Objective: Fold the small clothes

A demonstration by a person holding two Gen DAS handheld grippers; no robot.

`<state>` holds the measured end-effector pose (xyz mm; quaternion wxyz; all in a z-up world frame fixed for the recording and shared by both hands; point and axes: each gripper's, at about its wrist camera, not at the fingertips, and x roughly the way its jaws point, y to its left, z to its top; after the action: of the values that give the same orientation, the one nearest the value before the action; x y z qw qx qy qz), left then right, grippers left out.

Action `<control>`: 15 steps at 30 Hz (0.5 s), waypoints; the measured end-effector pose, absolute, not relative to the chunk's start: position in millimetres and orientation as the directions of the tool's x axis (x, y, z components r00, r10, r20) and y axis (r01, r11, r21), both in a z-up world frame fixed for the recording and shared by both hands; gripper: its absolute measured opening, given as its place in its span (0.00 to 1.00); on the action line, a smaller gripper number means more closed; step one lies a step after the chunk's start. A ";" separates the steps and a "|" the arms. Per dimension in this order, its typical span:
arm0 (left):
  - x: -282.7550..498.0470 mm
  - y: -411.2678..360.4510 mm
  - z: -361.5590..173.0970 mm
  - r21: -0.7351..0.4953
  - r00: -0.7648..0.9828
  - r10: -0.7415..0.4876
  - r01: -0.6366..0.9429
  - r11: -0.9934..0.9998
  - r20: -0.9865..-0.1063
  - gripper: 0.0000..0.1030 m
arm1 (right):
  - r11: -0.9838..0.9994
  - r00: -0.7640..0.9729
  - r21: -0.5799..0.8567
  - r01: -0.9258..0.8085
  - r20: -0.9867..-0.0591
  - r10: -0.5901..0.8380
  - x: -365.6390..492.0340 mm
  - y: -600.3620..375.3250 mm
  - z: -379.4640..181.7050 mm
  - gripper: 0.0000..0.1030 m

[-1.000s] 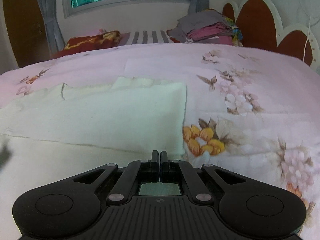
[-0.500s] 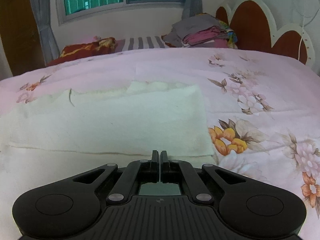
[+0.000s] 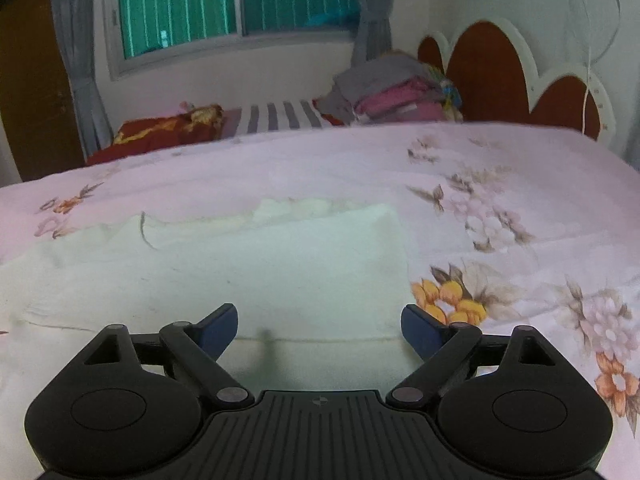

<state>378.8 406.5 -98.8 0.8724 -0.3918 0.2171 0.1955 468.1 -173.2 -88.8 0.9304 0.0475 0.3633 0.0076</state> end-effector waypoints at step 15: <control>502.2 196.9 -64.2 -0.453 0.840 -0.188 -0.075 0.888 -0.508 0.03 | 0.985 0.728 0.166 0.042 -0.680 0.083 459.7 -203.3 -86.9 0.86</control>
<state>502.2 196.9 -64.2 0.9301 -0.2345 0.2809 -0.0304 459.7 -203.3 -86.9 0.9257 0.0854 0.3683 0.0111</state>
